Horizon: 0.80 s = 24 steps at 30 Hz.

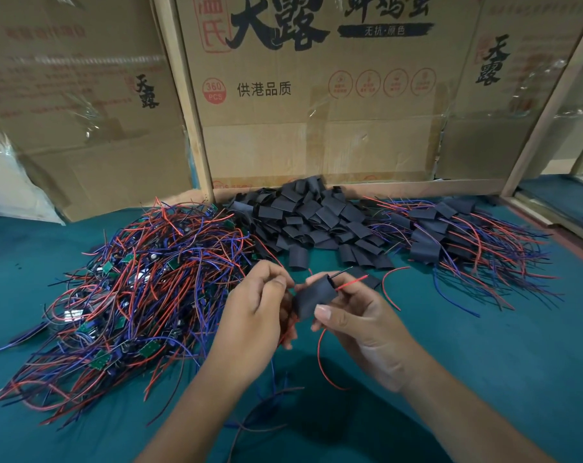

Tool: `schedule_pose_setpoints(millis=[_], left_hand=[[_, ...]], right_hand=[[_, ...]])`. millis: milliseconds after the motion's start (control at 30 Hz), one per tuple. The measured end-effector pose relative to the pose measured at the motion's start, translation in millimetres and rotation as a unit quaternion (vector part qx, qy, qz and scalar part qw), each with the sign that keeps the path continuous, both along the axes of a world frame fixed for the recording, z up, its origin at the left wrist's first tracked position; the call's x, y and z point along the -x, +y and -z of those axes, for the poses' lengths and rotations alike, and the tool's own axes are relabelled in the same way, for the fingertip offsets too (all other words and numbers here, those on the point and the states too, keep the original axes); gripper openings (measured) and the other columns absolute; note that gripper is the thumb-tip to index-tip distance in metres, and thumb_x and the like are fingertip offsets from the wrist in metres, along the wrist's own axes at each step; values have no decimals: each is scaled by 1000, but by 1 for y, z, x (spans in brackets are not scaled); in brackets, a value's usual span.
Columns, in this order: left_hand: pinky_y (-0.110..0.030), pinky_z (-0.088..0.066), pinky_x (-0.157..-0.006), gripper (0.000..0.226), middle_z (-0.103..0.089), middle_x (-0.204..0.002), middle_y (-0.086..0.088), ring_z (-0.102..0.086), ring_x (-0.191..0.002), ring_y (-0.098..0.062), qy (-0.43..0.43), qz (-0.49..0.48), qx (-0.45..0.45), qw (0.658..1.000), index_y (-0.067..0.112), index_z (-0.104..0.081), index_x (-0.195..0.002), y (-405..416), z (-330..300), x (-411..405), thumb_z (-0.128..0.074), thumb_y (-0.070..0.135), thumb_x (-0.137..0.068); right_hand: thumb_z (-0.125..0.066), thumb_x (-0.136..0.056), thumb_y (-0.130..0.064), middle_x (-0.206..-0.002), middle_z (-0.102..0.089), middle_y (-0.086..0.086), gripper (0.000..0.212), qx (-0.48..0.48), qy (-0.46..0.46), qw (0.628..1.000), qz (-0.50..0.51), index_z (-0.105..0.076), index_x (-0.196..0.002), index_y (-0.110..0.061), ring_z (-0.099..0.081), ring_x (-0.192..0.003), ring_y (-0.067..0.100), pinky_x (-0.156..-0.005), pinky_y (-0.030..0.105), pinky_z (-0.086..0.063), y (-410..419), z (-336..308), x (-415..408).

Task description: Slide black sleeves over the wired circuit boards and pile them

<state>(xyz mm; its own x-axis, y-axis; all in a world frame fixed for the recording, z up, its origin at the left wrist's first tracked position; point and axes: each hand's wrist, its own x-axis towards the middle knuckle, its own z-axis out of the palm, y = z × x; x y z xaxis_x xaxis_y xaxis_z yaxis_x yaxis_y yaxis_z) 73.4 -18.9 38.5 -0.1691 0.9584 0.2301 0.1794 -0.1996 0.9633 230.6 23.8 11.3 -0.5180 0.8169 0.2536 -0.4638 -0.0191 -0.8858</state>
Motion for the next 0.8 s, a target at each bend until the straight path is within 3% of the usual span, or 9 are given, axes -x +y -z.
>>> schedule_pose_setpoints(millis=[67, 133, 233, 333, 433, 567, 667, 733, 800], left_hand=[[-35, -45, -41, 24, -54, -57, -7, -54, -47, -30, 33, -35, -11, 999, 18, -53, -84, 0, 4, -3, -38, 22, -102], [-37, -48, -40, 25, -58, -63, -8, -56, -48, -29, 65, -65, -19, 996, 19, -53, -85, 0, 6, -5, -38, 35, -99], [-44, -52, -45, 32, -60, -77, -13, -58, -54, -26, 87, -88, -28, 992, 17, -53, -88, -1, 8, -7, -37, 38, -105], [-43, -50, -61, 43, -61, -77, -4, -57, -66, -23, 114, -106, -50, 987, 18, -54, -87, -2, 9, -8, -33, 53, -101], [-38, -48, -65, 48, -61, -78, 0, -58, -72, -19, 104, -96, -47, 989, 23, -54, -86, -3, 10, -11, -31, 63, -94], [-38, -52, -75, 43, -66, -86, 8, -63, -81, -12, 137, -46, -16, 989, 27, -59, -89, 0, 3, 4, -39, 66, -87], [-41, -53, -80, 40, -68, -87, 3, -64, -83, -17, 199, 74, 57, 976, 26, -63, -90, 1, -2, 28, -57, 64, -80], [-35, -54, -80, 29, -69, -87, 4, -65, -82, -14, 242, 126, 91, 958, 26, -65, -92, 0, 0, 34, -72, 52, -82], [-28, -53, -77, 19, -70, -85, 6, -65, -79, -9, 265, 121, 87, 953, 26, -65, -92, 0, 3, 31, -78, 37, -84]], right_hand=[[-73, -76, -6, -89, -69, 1, 25, 2, -20, 999, 26, -72, -97, -20, -60, -73, 13, -67, 24, -50, -2, 3, 5], [-65, -76, -4, -93, -68, 8, 22, 13, -38, 997, 61, -68, -97, -9, -58, -76, 16, -62, 26, -48, -4, 6, 9], [-62, -79, -10, -90, -67, 12, 15, 31, -56, 994, 88, -66, -93, -4, -56, -77, 23, -53, 27, -46, -9, 6, 14], [-63, -87, -18, -75, -64, 10, 13, 9, -90, 992, 83, -64, -89, -5, -52, -61, 22, -45, 26, -41, -15, 5, 19], [-59, -97, -7, -62, -56, 9, 13, -19, -129, 985, 116, -62, -85, -2, -46, -47, 17, -40, 24, -39, -18, 9, 23], [-57, -95, -2, -54, -55, 3, 13, 12, -115, 979, 171, -62, -83, -2, -47, -42, 15, -38, 23, -39, -13, 10, 21], [-55, -95, 0, -55, -53, 4, 16, 70, -82, 970, 218, -60, -81, -3, -45, -41, 12, -38, 22, -39, -3, 7, 13], [-55, -95, 0, -56, -54, 2, 18, 96, -73, 962, 243, -59, -79, -5, -47, -43, 13, -39, 22, -40, 4, 6, 8], [-56, -96, -1, -59, -57, 2, 16, 113, -67, 958, 254, -60, -80, -5, -48, -44, 13, -39, 22, -41, 7, 5, 5]])
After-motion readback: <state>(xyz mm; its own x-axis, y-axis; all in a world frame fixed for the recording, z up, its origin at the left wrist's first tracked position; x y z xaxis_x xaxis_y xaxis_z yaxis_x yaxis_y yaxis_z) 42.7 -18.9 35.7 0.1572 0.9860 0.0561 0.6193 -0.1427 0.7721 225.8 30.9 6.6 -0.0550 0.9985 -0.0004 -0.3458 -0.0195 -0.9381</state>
